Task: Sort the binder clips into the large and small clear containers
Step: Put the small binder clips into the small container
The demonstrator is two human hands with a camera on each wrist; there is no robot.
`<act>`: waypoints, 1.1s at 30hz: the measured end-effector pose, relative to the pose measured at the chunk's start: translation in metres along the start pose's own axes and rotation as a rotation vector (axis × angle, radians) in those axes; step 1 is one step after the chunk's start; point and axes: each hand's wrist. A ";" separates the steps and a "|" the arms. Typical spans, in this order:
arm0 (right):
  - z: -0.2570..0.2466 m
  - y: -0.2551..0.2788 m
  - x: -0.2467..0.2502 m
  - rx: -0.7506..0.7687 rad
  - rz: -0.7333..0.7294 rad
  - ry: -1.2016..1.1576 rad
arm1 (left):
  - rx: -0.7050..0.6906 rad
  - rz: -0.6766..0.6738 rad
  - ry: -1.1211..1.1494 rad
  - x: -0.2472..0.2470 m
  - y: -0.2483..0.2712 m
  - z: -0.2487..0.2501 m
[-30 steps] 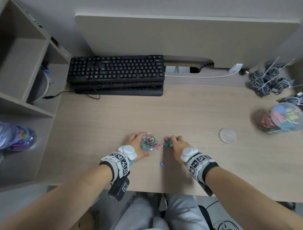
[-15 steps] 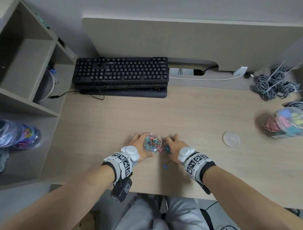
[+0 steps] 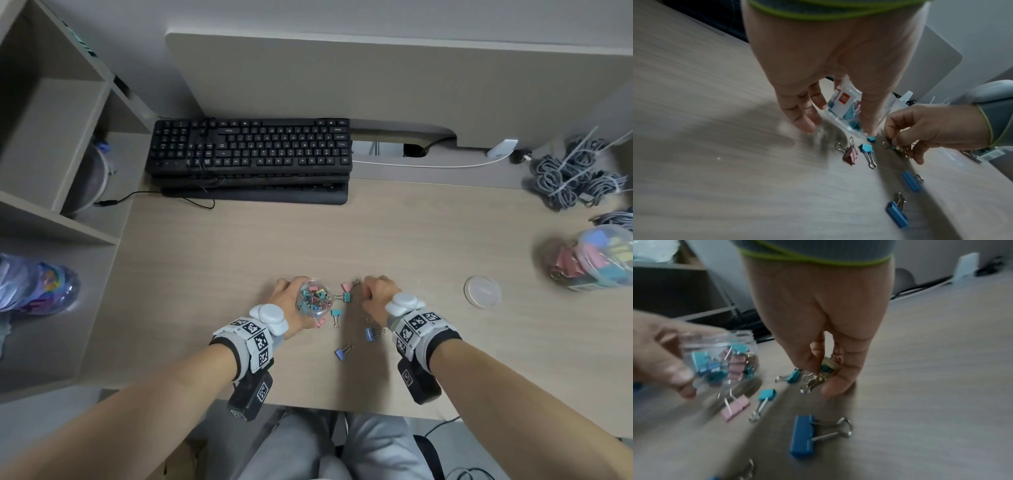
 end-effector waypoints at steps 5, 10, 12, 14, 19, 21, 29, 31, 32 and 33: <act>0.010 0.011 0.018 -0.043 0.093 -0.413 | -0.021 -0.017 -0.008 -0.003 -0.007 0.012; -0.004 0.029 0.050 0.116 0.124 -0.727 | -0.051 -0.044 0.004 -0.009 -0.012 0.027; -0.011 0.034 0.057 0.176 0.102 -0.735 | -0.054 -0.052 0.020 -0.012 -0.013 0.033; -0.016 0.038 0.061 0.209 0.083 -0.705 | -0.058 -0.049 0.017 -0.015 -0.013 0.041; -0.027 0.046 0.067 0.215 0.110 -0.624 | -0.074 -0.048 0.024 -0.016 -0.013 0.052; -0.028 0.048 0.068 0.229 0.125 -0.605 | -0.084 -0.045 0.017 -0.015 -0.012 0.053; -0.007 0.046 0.065 0.217 0.189 -0.492 | -0.099 -0.002 0.011 -0.017 -0.014 0.042; 0.005 0.042 0.056 0.226 0.186 -0.326 | -0.092 0.022 0.006 -0.016 -0.012 0.038; 0.010 0.041 0.049 0.227 0.155 -0.216 | -0.084 0.032 -0.001 -0.014 -0.010 0.036; 0.013 0.040 0.042 0.216 0.108 -0.105 | -0.075 0.039 -0.008 -0.012 -0.008 0.034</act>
Point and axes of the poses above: each hand's wrist, its own y-axis away from the middle knuckle, its own x-axis out of the back of the hand, z = x × y, and after that the axes turned 10 degrees about y, right-handed
